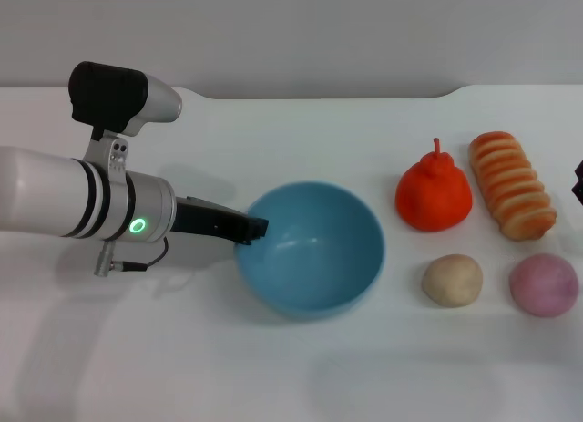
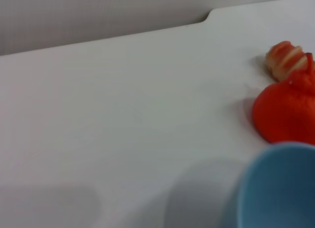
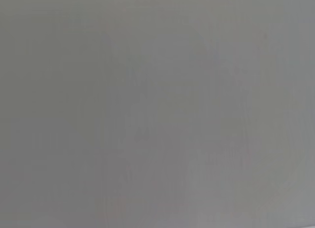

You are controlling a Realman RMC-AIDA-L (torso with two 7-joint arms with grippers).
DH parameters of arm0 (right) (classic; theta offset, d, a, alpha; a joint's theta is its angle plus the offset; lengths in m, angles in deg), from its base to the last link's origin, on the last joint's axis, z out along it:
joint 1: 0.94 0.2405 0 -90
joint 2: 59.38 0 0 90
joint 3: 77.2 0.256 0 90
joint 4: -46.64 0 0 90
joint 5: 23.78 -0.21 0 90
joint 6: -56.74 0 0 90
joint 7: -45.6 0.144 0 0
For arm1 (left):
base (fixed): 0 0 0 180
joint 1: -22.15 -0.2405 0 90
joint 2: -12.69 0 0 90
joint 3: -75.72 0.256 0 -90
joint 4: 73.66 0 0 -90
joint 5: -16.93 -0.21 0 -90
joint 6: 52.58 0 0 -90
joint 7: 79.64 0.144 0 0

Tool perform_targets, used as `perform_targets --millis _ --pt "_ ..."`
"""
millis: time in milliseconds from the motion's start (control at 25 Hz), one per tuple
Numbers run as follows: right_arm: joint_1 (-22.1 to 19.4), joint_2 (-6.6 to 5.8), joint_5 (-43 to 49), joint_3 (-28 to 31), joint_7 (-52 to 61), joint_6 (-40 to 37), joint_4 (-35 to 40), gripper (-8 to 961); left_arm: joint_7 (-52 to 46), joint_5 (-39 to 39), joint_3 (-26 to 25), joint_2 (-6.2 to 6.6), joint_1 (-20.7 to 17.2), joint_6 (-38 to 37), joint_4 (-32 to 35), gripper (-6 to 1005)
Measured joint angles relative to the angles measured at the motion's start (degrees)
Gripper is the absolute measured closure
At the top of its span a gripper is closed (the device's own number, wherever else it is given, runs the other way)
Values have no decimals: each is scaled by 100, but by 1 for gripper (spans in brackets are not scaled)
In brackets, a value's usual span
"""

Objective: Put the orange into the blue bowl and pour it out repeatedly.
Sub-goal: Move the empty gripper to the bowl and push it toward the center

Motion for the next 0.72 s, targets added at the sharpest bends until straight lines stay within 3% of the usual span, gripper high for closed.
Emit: perform_targets --millis 320,520,720 --pt "-5 0 0 9 -16 -1 0 126 6 13 -3 3 0 -41 -44 985" --pt "4 -7 0 50 5 -33 6 127 42 -2 -91 44 134 -94 170 997" --pt "54 -40 125 32 576 -19 96 127 112 -805 -796 58 606 -445 547 1000"
